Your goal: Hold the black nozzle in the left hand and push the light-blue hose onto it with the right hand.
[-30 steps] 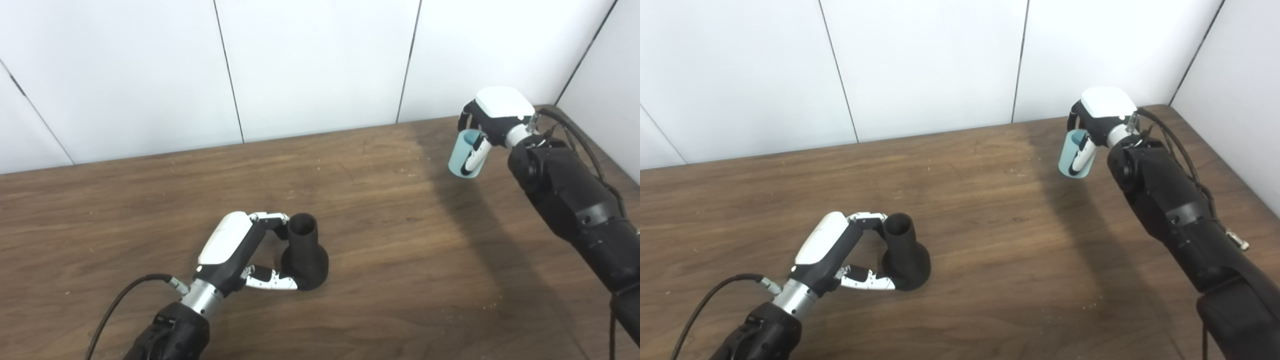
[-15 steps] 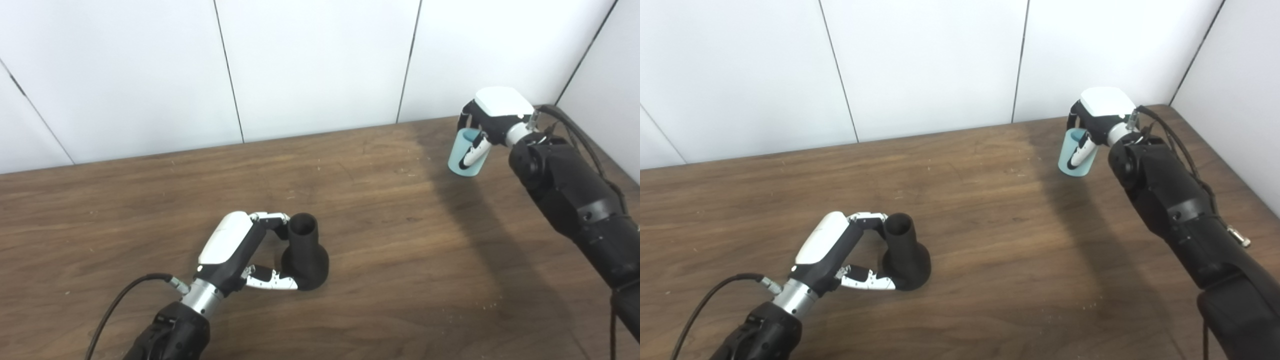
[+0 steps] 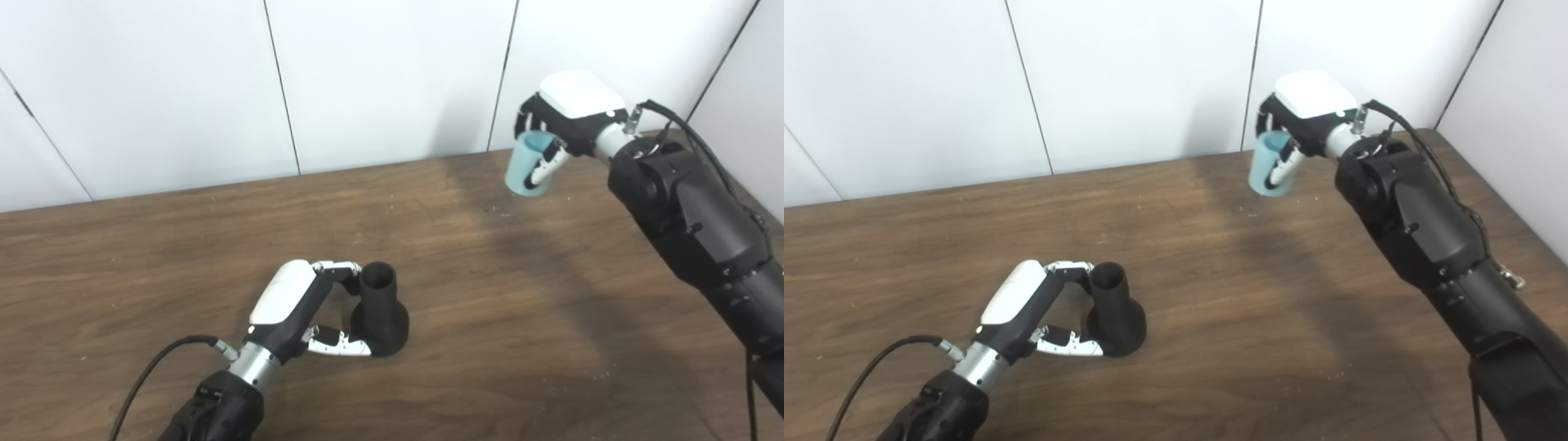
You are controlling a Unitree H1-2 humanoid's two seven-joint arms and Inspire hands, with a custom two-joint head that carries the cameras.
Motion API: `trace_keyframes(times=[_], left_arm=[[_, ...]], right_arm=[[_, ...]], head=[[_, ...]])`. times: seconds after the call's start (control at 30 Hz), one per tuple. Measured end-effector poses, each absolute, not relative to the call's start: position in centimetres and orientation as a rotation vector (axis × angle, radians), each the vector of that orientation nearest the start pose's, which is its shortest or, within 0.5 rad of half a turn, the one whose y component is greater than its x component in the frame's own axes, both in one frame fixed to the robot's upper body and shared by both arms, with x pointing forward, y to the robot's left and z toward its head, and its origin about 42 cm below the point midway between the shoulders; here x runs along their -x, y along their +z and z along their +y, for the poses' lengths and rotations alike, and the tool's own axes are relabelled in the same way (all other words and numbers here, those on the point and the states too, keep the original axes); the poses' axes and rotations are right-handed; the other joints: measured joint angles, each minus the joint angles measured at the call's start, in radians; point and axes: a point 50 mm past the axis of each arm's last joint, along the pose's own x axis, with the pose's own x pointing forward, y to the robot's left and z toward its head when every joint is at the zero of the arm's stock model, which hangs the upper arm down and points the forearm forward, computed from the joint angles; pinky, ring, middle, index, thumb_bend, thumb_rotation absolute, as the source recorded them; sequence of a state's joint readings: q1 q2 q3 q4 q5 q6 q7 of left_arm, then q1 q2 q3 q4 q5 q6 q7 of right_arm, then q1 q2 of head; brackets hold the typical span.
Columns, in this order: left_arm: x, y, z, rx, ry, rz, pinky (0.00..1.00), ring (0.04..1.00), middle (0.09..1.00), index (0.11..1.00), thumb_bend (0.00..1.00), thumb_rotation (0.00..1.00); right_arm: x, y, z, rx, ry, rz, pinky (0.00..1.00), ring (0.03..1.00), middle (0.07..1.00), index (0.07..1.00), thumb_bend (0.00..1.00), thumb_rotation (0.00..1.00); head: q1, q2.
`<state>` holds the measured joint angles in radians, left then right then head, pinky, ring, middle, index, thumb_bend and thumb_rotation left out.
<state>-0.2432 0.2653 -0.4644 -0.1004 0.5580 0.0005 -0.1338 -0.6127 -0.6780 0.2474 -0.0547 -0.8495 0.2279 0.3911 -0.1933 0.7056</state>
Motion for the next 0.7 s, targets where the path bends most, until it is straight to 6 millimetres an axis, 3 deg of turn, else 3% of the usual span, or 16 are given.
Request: trace_keyframes(times=[0.37, 0.7], left_arm=[[-31.9, 16.2, 13.6, -0.863, -0.545, -0.356, 0.77, 0.596, 0.518, 0.46, 0.52, 0.0], [-31.7, 16.3, 12.2, -0.863, -0.54, -0.352, 0.77, 0.592, 0.508, 0.468, 0.52, 0.0]], right_arm=[[-39.7, 36.1, -25.9, 1.507, 0.186, -0.463, 0.32, 0.389, 0.478, 0.514, 0.52, 0.0], [-37.8, 37.8, -23.8, 1.462, 0.28, -0.633, 0.27, 0.364, 0.477, 0.543, 0.51, 0.0]], head=[[0.055, -0.002], [0.149, 0.008]])
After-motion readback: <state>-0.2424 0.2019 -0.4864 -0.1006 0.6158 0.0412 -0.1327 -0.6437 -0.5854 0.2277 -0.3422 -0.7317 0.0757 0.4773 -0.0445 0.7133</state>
